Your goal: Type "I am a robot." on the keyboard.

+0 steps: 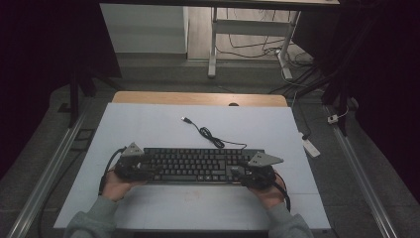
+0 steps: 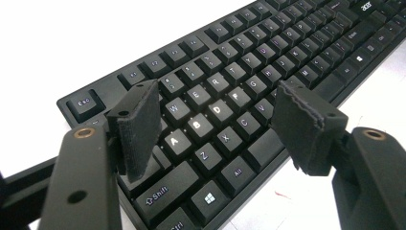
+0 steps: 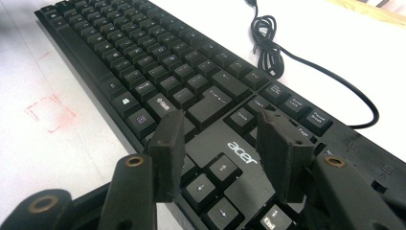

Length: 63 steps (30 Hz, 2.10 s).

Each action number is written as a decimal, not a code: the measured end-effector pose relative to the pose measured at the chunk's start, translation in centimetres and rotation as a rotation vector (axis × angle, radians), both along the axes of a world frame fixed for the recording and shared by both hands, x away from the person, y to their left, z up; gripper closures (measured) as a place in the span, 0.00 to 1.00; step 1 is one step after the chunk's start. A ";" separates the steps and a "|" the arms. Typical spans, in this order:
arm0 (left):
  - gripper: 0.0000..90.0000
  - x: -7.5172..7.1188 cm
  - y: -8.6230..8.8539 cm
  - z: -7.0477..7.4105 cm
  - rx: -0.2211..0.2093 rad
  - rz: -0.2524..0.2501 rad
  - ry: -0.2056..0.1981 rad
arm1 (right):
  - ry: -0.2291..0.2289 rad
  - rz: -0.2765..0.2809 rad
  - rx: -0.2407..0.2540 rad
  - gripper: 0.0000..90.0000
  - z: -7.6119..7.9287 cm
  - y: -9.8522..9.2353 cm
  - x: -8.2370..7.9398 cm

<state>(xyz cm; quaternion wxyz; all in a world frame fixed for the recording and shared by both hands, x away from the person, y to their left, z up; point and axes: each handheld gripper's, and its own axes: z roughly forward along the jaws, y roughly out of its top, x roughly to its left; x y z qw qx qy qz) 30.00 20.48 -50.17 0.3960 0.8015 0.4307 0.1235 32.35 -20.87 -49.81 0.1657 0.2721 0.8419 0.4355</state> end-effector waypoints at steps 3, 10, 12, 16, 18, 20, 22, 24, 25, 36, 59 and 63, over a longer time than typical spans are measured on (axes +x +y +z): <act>0.38 0.0 -0.1 0.0 0.002 -0.003 -0.007 | -0.002 0.008 -0.007 0.59 -0.1 0.1 0.1; 0.39 -0.2 -0.9 0.1 -0.003 -0.019 -0.008 | 0.003 0.010 -0.016 0.59 -0.1 0.1 0.2; 0.40 -0.3 -1.1 0.1 -0.005 -0.028 -0.009 | 0.004 0.011 -0.017 0.59 -0.1 0.1 0.2; 0.48 -0.4 -1.6 0.1 -0.010 -0.054 -0.010 | 0.004 0.014 -0.020 0.59 -0.2 0.2 0.2; 0.56 -0.5 -1.9 0.0 -0.009 -0.074 -0.008 | 0.004 0.014 -0.020 0.59 -0.2 0.2 0.2; 0.64 -0.5 -2.3 -0.1 -0.001 -0.093 -0.007 | 0.005 0.012 -0.015 0.59 -0.2 0.2 0.2; 0.78 -0.5 -2.8 -0.2 0.003 -0.104 0.003 | 0.006 0.011 -0.016 0.59 -0.3 0.3 0.2; 0.90 -0.5 -3.2 -0.4 0.017 -0.120 0.015 | 0.006 0.010 -0.021 0.59 -0.2 0.3 0.2; 0.95 -0.5 -3.4 -0.5 0.021 -0.127 0.021 | 0.004 0.011 -0.021 0.59 -0.2 0.3 0.2; 0.98 -0.7 -5.8 -1.6 0.100 -0.193 0.030 | 0.005 0.005 -0.028 0.59 -0.3 0.2 0.3; 0.98 -0.8 -6.3 -1.8 0.104 -0.190 -0.001 | 0.005 0.005 -0.028 0.59 -0.3 0.3 0.3; 0.92 -1.0 -5.4 -1.0 0.050 -0.172 -0.025 | 0.005 0.008 -0.025 0.59 -0.3 0.2 0.3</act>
